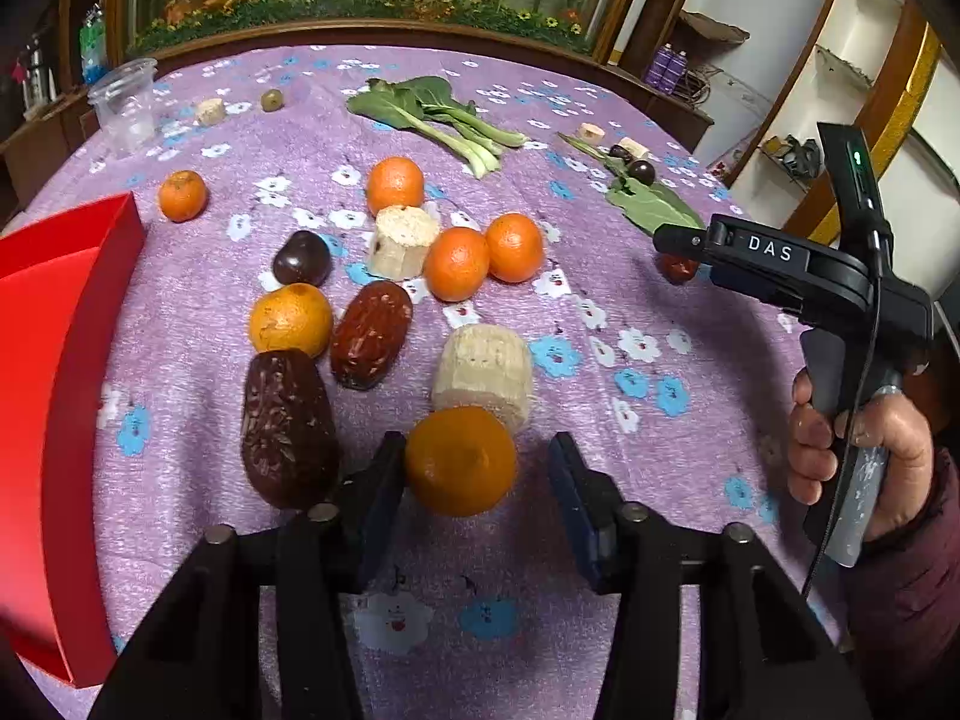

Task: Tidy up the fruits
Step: 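Grasp a mandarin with the left tool while the right tool grasps a red date, then carry both held fruits over the red tray and open both tools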

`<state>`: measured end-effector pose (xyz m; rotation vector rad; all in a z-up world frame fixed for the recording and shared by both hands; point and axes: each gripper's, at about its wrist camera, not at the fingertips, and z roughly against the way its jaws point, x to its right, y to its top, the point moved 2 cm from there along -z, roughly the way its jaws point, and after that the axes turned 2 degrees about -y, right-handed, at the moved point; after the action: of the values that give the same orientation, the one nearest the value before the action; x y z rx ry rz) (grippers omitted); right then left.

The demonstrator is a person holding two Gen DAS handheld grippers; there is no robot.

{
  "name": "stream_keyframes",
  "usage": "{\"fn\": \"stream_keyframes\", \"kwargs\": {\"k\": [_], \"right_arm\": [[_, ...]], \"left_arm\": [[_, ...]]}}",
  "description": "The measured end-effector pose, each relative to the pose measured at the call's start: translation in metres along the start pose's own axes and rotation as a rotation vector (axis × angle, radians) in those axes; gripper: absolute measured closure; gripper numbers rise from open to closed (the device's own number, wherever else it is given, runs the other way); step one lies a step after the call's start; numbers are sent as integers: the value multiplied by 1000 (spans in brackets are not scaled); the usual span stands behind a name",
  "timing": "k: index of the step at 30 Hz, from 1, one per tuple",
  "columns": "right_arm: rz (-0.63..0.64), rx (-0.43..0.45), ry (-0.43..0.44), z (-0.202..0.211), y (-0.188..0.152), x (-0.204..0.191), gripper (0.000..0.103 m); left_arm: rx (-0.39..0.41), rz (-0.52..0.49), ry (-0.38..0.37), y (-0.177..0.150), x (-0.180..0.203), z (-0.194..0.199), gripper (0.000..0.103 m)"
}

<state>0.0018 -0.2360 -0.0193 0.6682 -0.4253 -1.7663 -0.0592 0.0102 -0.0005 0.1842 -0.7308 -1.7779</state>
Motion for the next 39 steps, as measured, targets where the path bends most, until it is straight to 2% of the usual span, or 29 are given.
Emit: {"fn": "stream_keyframes", "kwargs": {"k": [1, 6, 9, 10, 14, 21, 28, 32, 39], "right_arm": [[3, -3, -7, -2, 0, -1, 23], [14, -10, -50, -8, 0, -4, 32], [21, -5, -71, -8, 0, -5, 49], [24, -4, -75, -8, 0, -5, 59], [35, -10, -67, -5, -4, -7, 66], [76, 19, -38, 25, -20, -23, 68], [145, 66, 31, 68, -42, -59, 67], [201, 89, 100, 92, -54, -92, 67], [333, 67, 274, 108, -78, -176, 67]], "left_arm": [[3, -5, 15, 0, 0, 0, 69], [11, 26, -8, -1, -5, 1, 70], [11, 33, -10, -3, -6, 4, 70], [12, 36, -11, -4, -7, 5, 70], [33, 37, -6, -7, -7, 16, 70], [96, 46, -9, -13, -7, 46, 70], [174, 77, -3, -18, -17, 84, 70], [236, 149, 26, -17, -46, 111, 70], [307, 348, 124, -25, -133, 142, 70]]}}
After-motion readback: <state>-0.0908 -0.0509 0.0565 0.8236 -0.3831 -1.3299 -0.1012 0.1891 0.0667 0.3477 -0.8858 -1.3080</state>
